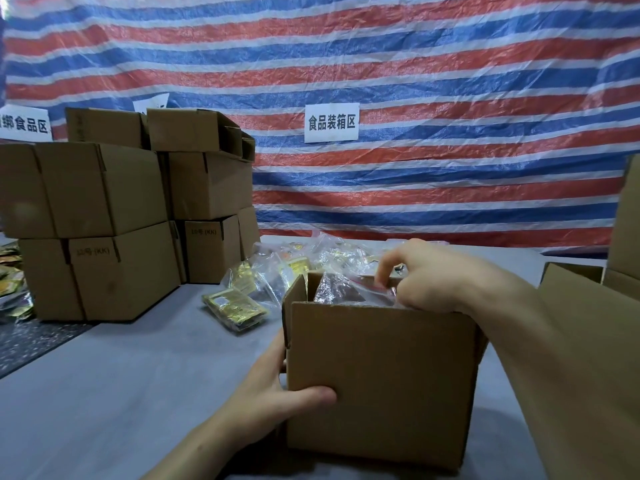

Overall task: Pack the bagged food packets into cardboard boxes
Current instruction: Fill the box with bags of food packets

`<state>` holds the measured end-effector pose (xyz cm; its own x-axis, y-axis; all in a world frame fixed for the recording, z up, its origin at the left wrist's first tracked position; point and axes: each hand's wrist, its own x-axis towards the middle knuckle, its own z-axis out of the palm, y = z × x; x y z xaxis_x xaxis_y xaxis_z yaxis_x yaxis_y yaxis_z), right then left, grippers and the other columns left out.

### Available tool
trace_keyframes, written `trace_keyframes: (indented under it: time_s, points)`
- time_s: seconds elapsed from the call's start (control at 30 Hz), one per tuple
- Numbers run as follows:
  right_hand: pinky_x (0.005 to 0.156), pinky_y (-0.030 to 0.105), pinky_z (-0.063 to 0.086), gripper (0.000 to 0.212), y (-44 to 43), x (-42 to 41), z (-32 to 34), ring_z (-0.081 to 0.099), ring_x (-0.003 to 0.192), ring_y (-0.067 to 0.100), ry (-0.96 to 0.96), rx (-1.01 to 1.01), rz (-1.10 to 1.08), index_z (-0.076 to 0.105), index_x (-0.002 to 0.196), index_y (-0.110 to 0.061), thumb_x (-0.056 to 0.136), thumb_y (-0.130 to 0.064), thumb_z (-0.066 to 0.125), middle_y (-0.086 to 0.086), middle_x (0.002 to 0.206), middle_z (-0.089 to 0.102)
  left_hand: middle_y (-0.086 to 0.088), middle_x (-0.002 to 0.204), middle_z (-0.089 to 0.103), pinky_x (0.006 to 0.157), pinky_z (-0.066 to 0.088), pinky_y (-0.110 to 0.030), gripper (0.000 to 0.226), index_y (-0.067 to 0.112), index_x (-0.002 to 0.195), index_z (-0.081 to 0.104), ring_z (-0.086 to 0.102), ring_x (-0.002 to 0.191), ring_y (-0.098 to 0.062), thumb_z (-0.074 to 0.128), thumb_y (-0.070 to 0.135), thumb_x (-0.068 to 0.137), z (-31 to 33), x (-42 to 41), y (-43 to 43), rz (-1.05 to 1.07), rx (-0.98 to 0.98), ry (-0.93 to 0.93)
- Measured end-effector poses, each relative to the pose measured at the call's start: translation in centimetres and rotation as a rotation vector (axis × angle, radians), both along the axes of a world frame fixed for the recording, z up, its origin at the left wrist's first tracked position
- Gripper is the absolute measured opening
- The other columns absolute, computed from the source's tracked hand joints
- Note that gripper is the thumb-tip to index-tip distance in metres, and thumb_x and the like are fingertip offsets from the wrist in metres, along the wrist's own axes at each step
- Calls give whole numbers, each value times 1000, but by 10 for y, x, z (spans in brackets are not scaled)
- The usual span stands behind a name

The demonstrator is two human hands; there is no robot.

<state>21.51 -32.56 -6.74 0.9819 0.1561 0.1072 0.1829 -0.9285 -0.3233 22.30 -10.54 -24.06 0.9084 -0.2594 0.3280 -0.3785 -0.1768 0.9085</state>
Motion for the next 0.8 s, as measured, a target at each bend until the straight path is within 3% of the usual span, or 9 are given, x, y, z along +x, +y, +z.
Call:
trace_keyframes:
  time_s: [0.13, 0.2, 0.3, 0.47, 0.57, 0.6, 0.67, 0.73, 0.8]
  points:
    - [78, 32, 56, 17, 1, -5, 5, 60, 88, 11, -41, 55, 8, 68, 104, -35, 94, -23, 60, -9, 101, 63, 7, 126, 70, 92, 56, -30, 104, 25, 140, 49, 67, 117, -15, 94, 60, 52, 1, -1, -1, -4, -4, 7]
    - [83, 42, 57, 23, 1, -11, 10, 63, 89, 14, -111, 47, -14, 64, 110, -39, 89, -31, 68, -10, 99, 63, 6, 125, 71, 90, 56, -27, 97, 23, 140, 49, 67, 116, -15, 93, 49, 57, 1, -1, -1, -19, -4, 5]
    - [86, 47, 57, 41, -1, -21, 16, 65, 94, 18, -192, 77, -35, 63, 114, -39, 81, -16, 74, -9, 102, 66, 4, 123, 72, 89, 56, -27, 90, 22, 138, 51, 68, 115, -17, 90, 40, 59, 1, -2, 0, -30, -11, 7]
    - [85, 49, 58, 38, -5, -27, 19, 66, 94, 16, -510, 182, -15, 69, 109, -33, 84, -4, 72, -9, 98, 68, 6, 123, 71, 89, 56, -27, 90, 24, 137, 51, 67, 116, -15, 91, 44, 59, 1, -2, 0, -33, -8, -3]
    - [78, 33, 58, 23, -4, -38, 27, 66, 86, 6, -736, 270, 132, 74, 95, -31, 83, -11, 77, -14, 89, 70, 5, 125, 70, 92, 56, -31, 92, 27, 138, 50, 66, 117, -16, 92, 50, 60, 0, 0, 2, -35, 9, 6]
    - [71, 26, 57, 17, -2, -43, 29, 67, 81, 3, -676, 297, 226, 75, 89, -31, 86, -14, 75, -14, 81, 71, 5, 125, 70, 93, 56, -32, 92, 28, 138, 51, 66, 117, -16, 92, 51, 60, 0, 0, 2, -33, 17, 5]
    - [65, 28, 61, 17, 5, -51, 28, 70, 75, 4, -384, 240, 322, 75, 88, -30, 95, -19, 65, -13, 77, 74, 6, 125, 70, 94, 56, -34, 91, 28, 138, 51, 66, 117, -16, 91, 52, 60, 1, 1, 1, -26, 30, -1]
    - [75, 34, 62, 20, 13, -48, 19, 70, 83, 9, -132, -11, 268, 75, 102, -28, 100, -23, 55, -10, 90, 75, 5, 125, 71, 96, 55, -37, 93, 26, 138, 52, 66, 117, -17, 91, 55, 59, 0, 1, 1, -19, 32, -9]
    - [89, 36, 57, 26, 20, -38, 9, 66, 95, 12, -10, -198, 179, 72, 111, -24, 103, -31, 48, -6, 104, 71, 2, 125, 71, 94, 56, -37, 98, 25, 139, 51, 67, 116, -19, 93, 60, 57, 0, 1, 1, -21, 16, -5]
